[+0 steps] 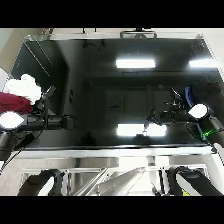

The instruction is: Fold the shirts.

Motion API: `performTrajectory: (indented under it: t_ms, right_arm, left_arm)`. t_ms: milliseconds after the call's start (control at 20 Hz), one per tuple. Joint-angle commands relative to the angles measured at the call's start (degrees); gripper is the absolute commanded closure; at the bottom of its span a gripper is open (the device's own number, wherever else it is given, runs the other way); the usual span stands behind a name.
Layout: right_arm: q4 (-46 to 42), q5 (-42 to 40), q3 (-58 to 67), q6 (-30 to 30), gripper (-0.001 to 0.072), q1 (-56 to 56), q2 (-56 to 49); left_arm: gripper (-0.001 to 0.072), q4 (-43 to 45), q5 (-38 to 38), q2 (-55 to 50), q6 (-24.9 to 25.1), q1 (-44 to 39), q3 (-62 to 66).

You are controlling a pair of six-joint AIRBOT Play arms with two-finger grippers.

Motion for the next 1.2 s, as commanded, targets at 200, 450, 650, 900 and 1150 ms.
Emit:
performTrajectory:
  t_ms: [200, 450, 650, 900, 1150]
  right_arm:
    - [0.00, 0.02, -0.02, 0.02, 0.0689, 0.04, 0.02]
    - [0.00, 0.00, -0.02, 0.02, 0.0690, 0.04, 0.02]
    - [0.00, 0.00, -0.02, 0.02, 0.0689, 0.04, 0.02]
    - [0.00, 0.02, -0.02, 0.02, 0.0689, 0.04, 0.02]
    - [0.02, 0.00, -0.02, 0.02, 0.0689, 0.04, 0.02]
  left_arm:
    - [0.0697, 0.02, -0.13, 0.04, -0.13, -0.04, -0.02]
    - [0.0373, 0.50, 0.35, 0.04, -2.21, 1.62, 2.69]
    - [-0.0013, 0.48, 0.42, -1.09, -4.00, 13.73, 11.69]
    - [-0.0013, 10.86, 2.60, -11.93, -2.05, 33.07, 24.26]
    - [-0.0013, 15.52, 16.94, -34.32, 2.51, 40.59, 40.22]
